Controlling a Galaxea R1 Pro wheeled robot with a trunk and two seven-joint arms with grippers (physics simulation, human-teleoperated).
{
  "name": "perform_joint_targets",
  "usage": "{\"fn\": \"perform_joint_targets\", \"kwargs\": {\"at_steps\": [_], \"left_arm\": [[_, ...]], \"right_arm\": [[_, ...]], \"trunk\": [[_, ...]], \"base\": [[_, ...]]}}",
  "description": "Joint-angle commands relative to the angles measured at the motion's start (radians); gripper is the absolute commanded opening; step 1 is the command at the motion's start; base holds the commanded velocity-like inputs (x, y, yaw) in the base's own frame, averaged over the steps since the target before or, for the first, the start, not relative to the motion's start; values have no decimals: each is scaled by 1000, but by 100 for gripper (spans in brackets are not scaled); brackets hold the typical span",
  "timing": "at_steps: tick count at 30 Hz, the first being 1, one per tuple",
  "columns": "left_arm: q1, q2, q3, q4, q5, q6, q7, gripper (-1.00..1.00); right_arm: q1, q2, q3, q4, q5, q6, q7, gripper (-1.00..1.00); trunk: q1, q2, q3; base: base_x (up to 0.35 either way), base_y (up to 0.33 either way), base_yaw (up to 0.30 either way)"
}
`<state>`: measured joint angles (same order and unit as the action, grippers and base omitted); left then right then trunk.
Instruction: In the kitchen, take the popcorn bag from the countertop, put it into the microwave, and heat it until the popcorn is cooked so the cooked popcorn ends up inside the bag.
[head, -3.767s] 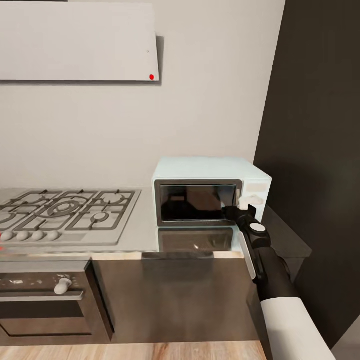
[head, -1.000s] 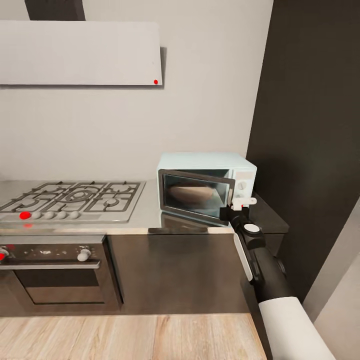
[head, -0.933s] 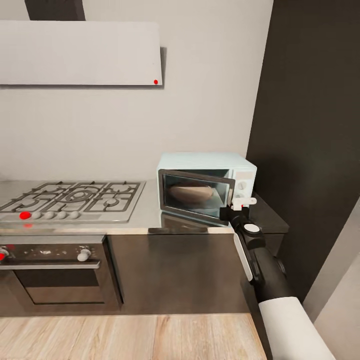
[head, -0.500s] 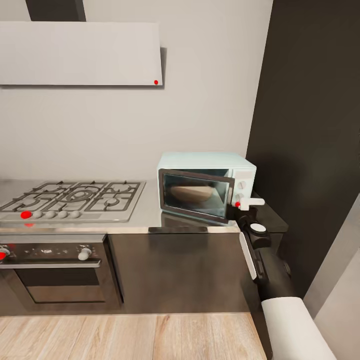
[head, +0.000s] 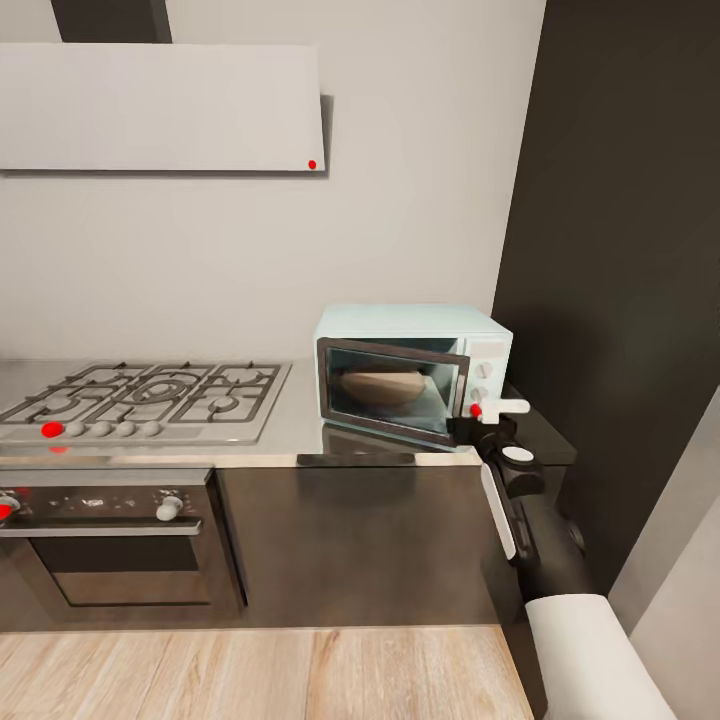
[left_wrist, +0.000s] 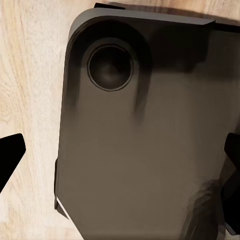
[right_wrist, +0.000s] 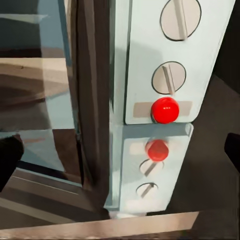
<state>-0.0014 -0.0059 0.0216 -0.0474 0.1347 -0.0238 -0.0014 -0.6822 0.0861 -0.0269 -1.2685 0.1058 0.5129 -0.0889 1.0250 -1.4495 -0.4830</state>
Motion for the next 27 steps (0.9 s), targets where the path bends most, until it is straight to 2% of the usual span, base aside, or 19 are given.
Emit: {"fn": "perform_joint_targets", "kwargs": {"at_steps": [1,4,6,9,17,27], "left_arm": [[0,0,1,0,8,-2,0,100],[0,0,1,0,7,-2,0,100],[0,0,1,0,8,-2,0,100],[0,0,1,0,8,-2,0,100],[0,0,1,0,7,-2,0,100],[0,1,1,0,6,-1,0,100]], "right_arm": [[-1,-5,-1,-2,10,14,4,100],[-2,-59,-2,-6,9,27,6,100],[-1,-105,-3,-5,0,29,6,100],[-2,-132,-4,-3,-5,31,6,100],[-2,-135,-3,1,-5,26,4,100],[-2,-131,-2,3,-6,16,-1,100]], "trunk": [[0,-1,-1],[0,-1,-1],[0,-1,-1],[0,-1,-1],[0,-1,-1],[0,-1,-1]], "base": [[0,0,0],[0,0,0],[0,0,0],[0,0,0],[20,0,0],[251,0,0]]}}
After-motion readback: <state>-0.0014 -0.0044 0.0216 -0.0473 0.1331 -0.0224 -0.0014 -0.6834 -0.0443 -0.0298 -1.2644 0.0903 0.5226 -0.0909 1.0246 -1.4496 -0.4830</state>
